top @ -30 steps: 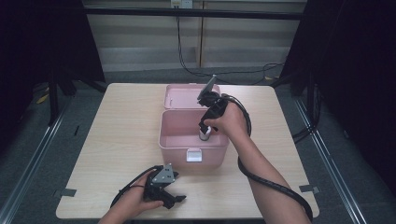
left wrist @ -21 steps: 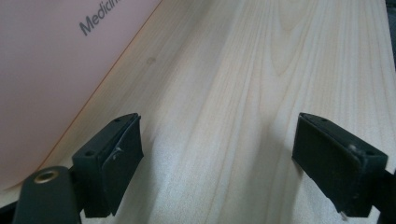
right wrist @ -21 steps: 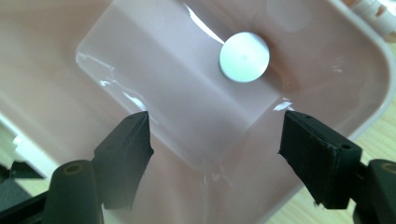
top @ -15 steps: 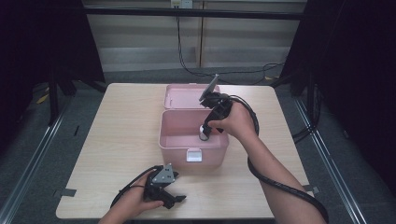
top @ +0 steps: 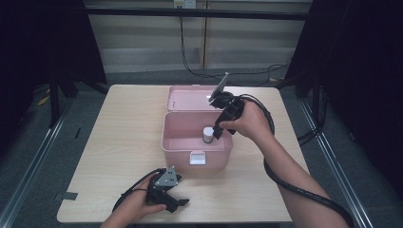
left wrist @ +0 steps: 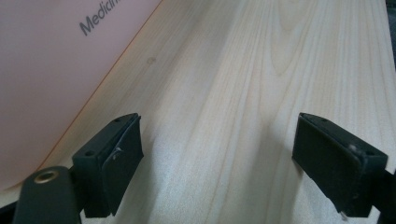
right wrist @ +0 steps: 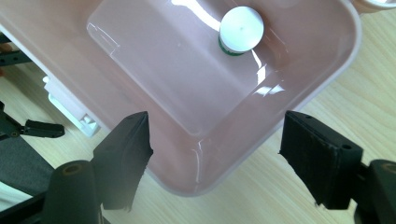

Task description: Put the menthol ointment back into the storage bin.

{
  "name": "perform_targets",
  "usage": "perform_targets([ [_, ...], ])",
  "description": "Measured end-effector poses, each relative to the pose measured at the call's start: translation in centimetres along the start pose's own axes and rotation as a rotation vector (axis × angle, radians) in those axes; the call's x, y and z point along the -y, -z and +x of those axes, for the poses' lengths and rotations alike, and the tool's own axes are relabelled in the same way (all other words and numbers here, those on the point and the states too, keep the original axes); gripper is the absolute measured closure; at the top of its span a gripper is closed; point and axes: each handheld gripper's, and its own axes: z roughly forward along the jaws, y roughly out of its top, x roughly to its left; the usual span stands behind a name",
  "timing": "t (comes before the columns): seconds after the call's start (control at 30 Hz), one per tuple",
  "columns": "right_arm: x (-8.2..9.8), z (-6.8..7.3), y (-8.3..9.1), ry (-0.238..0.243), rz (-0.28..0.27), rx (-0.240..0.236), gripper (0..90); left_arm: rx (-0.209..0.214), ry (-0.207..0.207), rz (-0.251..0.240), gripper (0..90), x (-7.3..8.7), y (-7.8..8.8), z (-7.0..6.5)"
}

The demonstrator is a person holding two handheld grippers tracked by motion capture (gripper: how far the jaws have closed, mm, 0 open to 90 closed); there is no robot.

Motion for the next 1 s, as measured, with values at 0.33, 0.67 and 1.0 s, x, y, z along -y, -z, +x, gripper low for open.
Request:
perform_targets([
  [0.33, 0.9, -0.2, 1.6, 0.01, -0.02, -0.006, 23.2, 0.0, 0.002, -0.001, 15.3, 0.0, 0.0, 0.0],
  [0.67, 2.3, -1.3, 3.0, 0.001, -0.038, -0.001, 21.0, -0.004, 0.001, 0.0, 15.3, 0.0, 0.0, 0.0],
  [1.0, 4.1, -2.3, 3.5, -0.005, -0.041, 0.003, 20.6, -0.003, 0.0, 0.002, 15.3, 0.0, 0.0, 0.0],
])
